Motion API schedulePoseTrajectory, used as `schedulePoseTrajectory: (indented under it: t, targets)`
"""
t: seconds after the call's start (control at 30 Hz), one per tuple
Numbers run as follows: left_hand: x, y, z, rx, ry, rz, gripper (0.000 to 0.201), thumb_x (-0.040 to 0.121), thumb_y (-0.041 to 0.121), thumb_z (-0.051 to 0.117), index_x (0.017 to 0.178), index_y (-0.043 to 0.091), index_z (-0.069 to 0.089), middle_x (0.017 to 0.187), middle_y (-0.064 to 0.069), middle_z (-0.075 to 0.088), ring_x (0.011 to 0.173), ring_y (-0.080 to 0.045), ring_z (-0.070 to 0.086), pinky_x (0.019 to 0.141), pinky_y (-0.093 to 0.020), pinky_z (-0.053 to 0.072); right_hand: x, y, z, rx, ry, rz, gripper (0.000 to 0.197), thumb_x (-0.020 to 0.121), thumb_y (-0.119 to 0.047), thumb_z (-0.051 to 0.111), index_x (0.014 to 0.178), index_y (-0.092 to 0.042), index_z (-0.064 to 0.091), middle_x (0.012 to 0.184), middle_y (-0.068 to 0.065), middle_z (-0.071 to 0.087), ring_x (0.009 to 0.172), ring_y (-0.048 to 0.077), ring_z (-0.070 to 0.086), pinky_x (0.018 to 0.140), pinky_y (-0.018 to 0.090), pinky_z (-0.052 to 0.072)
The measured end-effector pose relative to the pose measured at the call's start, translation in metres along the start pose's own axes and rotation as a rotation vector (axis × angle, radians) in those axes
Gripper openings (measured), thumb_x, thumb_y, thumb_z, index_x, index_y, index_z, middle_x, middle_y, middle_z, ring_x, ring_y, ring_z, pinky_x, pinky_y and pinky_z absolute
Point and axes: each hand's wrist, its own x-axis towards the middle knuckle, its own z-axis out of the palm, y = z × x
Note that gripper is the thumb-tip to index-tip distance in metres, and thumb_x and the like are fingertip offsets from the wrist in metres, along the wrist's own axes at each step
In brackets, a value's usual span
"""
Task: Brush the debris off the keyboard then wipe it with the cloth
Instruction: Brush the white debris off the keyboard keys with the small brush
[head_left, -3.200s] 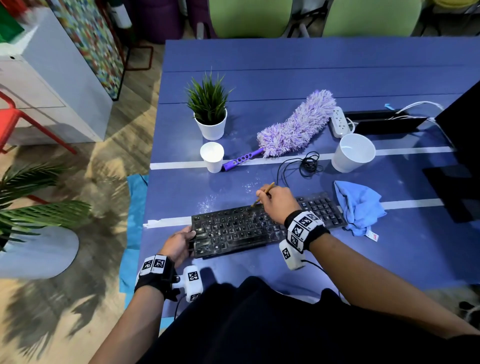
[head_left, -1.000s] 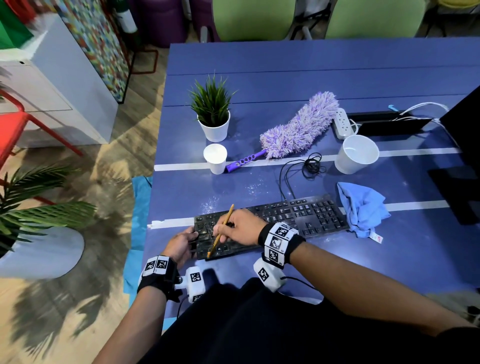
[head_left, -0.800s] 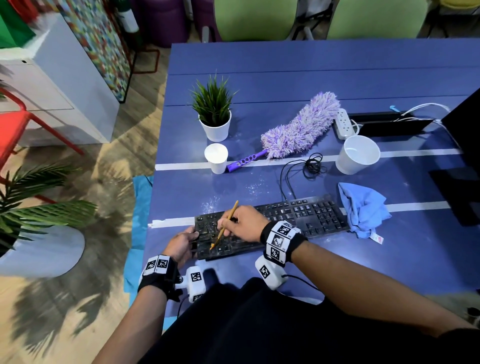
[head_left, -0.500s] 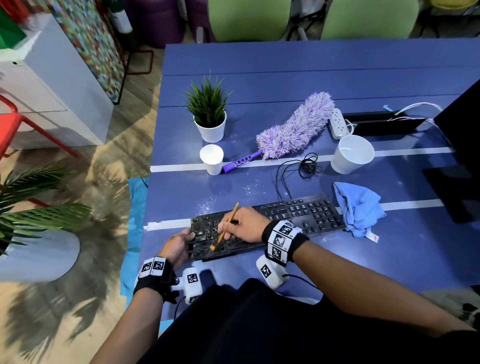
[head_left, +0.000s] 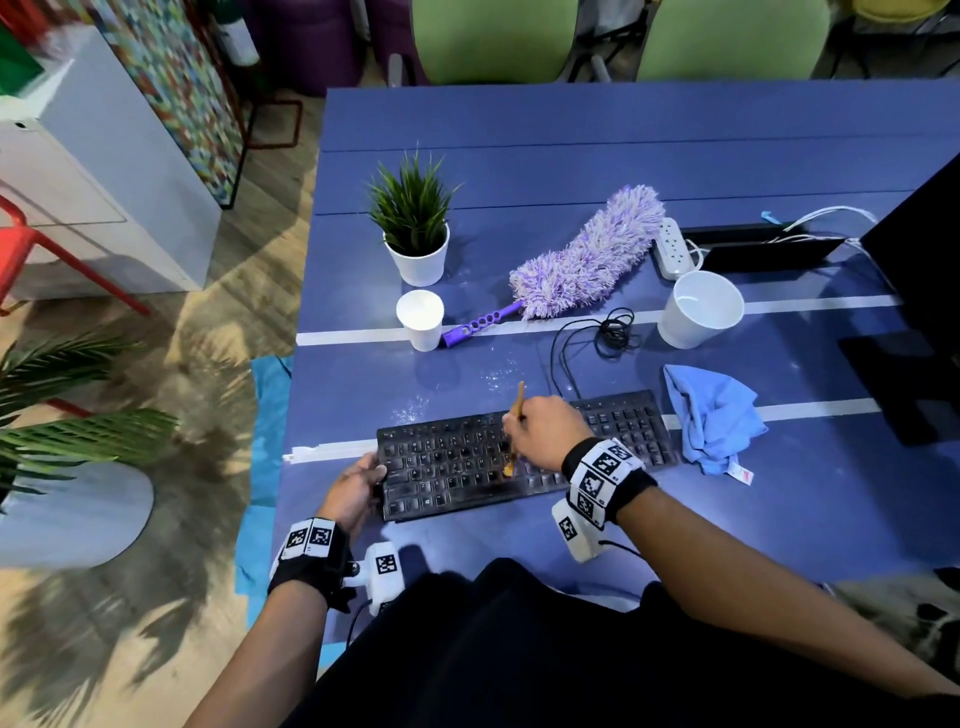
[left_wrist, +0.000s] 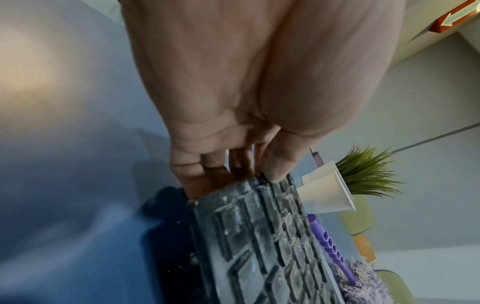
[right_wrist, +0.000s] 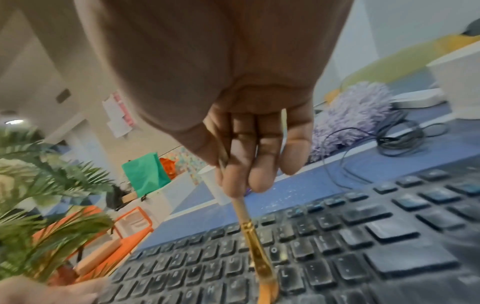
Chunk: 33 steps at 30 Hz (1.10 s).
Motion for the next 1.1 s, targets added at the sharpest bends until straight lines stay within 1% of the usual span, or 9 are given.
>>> schedulePoseTrajectory:
  t: [0.07, 0.17, 0.23, 0.33, 0.5, 0.67, 0.8, 0.9, 1.1]
  targets:
    - [0.000, 0.001, 0.000, 0.008, 0.010, 0.001, 0.032, 0.103, 0.001, 0.033, 0.120, 0.010, 0.058, 0.103, -0.009, 0.070, 0.076, -0.020, 0.072, 0.068, -0.033, 0.058, -0.001, 0.011, -0.001, 0.145, 0.061, -0.011, 0.037, 0.095, -0.038, 0.045, 0.079, -0.013, 0.067, 0.074, 0.007, 0.072, 0.071, 0.022, 0.066, 0.070, 0.032, 0.054]
    - [-0.001, 0.003, 0.000, 0.030, 0.015, 0.014, 0.032, 0.103, 0.003, 0.034, 0.119, 0.014, 0.059, 0.100, -0.007, 0.072, 0.078, -0.022, 0.071, 0.067, -0.033, 0.058, -0.011, 0.006, 0.000, 0.375, -0.087, -0.116, 0.025, 0.096, -0.033, 0.052, 0.088, -0.021, 0.072, 0.076, -0.003, 0.074, 0.071, 0.008, 0.066, 0.071, 0.022, 0.052]
    - [-0.001, 0.006, 0.001, 0.047, 0.012, 0.023, 0.033, 0.103, 0.002, 0.034, 0.121, 0.014, 0.059, 0.100, -0.007, 0.071, 0.076, -0.020, 0.071, 0.064, -0.031, 0.059, -0.015, 0.003, 0.004, 0.197, -0.133, -0.104, 0.029, 0.096, -0.037, 0.049, 0.086, -0.021, 0.072, 0.078, -0.002, 0.074, 0.078, 0.015, 0.067, 0.076, 0.027, 0.053]
    - [-0.005, 0.007, 0.002, 0.056, 0.001, 0.041, 0.034, 0.103, 0.001, 0.033, 0.122, 0.013, 0.058, 0.099, -0.007, 0.072, 0.073, -0.018, 0.072, 0.062, -0.029, 0.059, -0.012, 0.009, -0.003, -0.072, 0.016, -0.015, 0.041, 0.097, -0.040, 0.041, 0.079, -0.014, 0.066, 0.074, 0.007, 0.070, 0.074, 0.026, 0.066, 0.076, 0.035, 0.055]
    - [-0.004, 0.010, 0.000, 0.068, 0.000, 0.091, 0.033, 0.102, 0.000, 0.033, 0.125, 0.009, 0.056, 0.091, -0.004, 0.073, 0.074, -0.015, 0.071, 0.066, -0.029, 0.058, -0.012, 0.010, 0.000, 0.607, -0.061, -0.092, 0.021, 0.096, -0.024, 0.055, 0.087, -0.016, 0.073, 0.075, 0.002, 0.075, 0.066, 0.011, 0.068, 0.071, 0.029, 0.058]
    - [-0.004, 0.013, -0.001, 0.065, -0.001, 0.119, 0.038, 0.099, -0.005, 0.034, 0.127, 0.008, 0.057, 0.094, -0.002, 0.073, 0.082, -0.016, 0.068, 0.074, -0.030, 0.054, -0.008, 0.021, 0.016, 0.266, 0.029, -0.007, 0.046, 0.085, -0.057, 0.039, 0.082, -0.022, 0.070, 0.068, -0.003, 0.071, 0.066, 0.014, 0.067, 0.071, 0.034, 0.057]
    - [-0.001, 0.011, -0.004, 0.045, -0.008, 0.113, 0.038, 0.101, 0.000, 0.035, 0.130, 0.009, 0.057, 0.101, -0.008, 0.072, 0.087, -0.023, 0.066, 0.087, -0.038, 0.050, -0.009, -0.007, 0.003, 0.519, 0.034, -0.067, 0.026, 0.095, -0.033, 0.053, 0.084, -0.019, 0.072, 0.075, 0.001, 0.075, 0.059, 0.004, 0.064, 0.067, 0.020, 0.053]
    - [0.001, 0.013, -0.005, 0.040, -0.016, 0.119, 0.036, 0.101, 0.002, 0.036, 0.128, 0.010, 0.058, 0.094, -0.006, 0.074, 0.081, -0.021, 0.068, 0.085, -0.038, 0.050, -0.009, -0.029, 0.016, 0.716, -0.046, -0.063, 0.020, 0.093, -0.032, 0.062, 0.083, -0.020, 0.074, 0.075, 0.001, 0.075, 0.062, 0.011, 0.068, 0.069, 0.025, 0.058]
    - [0.001, 0.016, -0.003, 0.048, -0.005, 0.127, 0.034, 0.102, 0.002, 0.035, 0.122, 0.013, 0.059, 0.086, 0.000, 0.076, 0.073, -0.016, 0.069, 0.079, -0.036, 0.050, -0.011, -0.037, 0.019, 0.176, 0.200, -0.059, 0.048, 0.096, -0.049, 0.045, 0.073, -0.013, 0.066, 0.070, 0.008, 0.068, 0.068, 0.028, 0.063, 0.066, 0.035, 0.052]
